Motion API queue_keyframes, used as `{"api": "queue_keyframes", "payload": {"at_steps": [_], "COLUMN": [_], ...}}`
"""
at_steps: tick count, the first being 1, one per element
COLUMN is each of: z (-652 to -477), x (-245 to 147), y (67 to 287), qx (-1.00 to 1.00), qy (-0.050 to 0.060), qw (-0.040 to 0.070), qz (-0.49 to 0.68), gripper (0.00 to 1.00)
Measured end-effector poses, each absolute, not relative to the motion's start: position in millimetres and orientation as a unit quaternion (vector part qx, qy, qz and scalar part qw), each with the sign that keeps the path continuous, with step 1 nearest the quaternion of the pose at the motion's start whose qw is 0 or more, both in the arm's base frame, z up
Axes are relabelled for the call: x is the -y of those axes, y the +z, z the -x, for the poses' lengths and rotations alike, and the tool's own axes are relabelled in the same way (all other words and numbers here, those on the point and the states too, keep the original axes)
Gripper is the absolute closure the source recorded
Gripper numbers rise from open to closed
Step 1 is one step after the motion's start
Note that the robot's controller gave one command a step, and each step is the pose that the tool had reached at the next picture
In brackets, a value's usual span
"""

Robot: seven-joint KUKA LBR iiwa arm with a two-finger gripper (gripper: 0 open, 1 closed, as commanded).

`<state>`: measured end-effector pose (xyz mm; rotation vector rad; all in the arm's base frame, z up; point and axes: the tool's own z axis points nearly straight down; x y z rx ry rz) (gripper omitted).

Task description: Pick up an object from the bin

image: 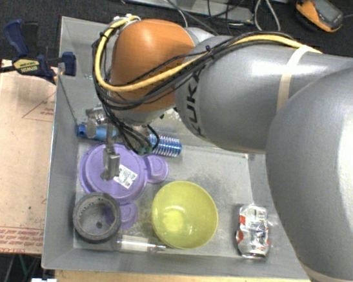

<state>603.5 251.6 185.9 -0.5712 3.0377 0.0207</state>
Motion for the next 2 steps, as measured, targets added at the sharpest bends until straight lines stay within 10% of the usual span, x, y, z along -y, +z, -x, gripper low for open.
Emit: {"api": "queue_keyframes", "payload": {"at_steps": [1, 2], "z": [-515.5, -580.1], "x": [-251.9, -250.5], "y": [123.3, 114.1], "qx": [-0.966, -0.951], "qy": [0.005, 0.005], "qw": [0.014, 0.026], "qz": [0.259, 0.307], "gripper": [0.0, 1.0]}}
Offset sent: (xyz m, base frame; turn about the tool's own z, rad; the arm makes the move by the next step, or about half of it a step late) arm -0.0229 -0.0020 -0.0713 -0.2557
